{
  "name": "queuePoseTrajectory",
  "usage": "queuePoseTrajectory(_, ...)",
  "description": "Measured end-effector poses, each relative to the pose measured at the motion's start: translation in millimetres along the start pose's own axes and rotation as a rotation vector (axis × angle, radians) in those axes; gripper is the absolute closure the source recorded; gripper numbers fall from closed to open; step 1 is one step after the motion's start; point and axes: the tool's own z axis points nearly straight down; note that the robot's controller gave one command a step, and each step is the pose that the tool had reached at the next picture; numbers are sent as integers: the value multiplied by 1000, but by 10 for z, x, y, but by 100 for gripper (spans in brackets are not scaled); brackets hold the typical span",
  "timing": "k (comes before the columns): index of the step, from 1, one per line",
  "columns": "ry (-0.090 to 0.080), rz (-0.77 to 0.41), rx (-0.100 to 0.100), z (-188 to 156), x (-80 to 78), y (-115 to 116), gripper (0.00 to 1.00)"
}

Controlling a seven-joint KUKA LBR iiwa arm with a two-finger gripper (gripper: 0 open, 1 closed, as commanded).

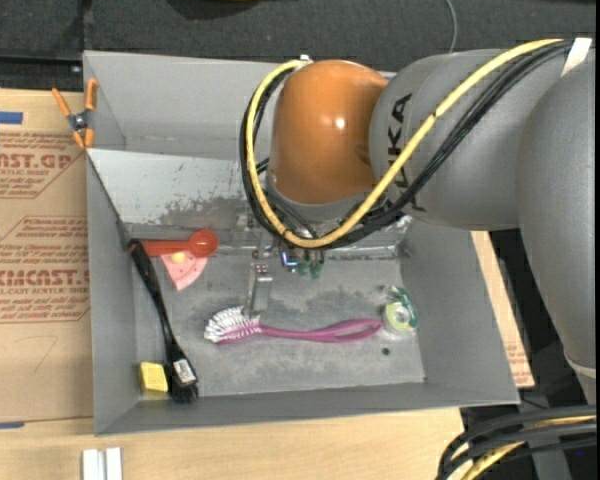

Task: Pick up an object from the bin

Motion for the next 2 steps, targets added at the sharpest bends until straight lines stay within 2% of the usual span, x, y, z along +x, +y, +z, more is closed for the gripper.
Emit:
queuePoseTrajectory(1, -10, -9, -2, 255, 17, 81, 0)
queuePoseTrajectory(2, -14, -349, -1, 124, -179, 371, 0)
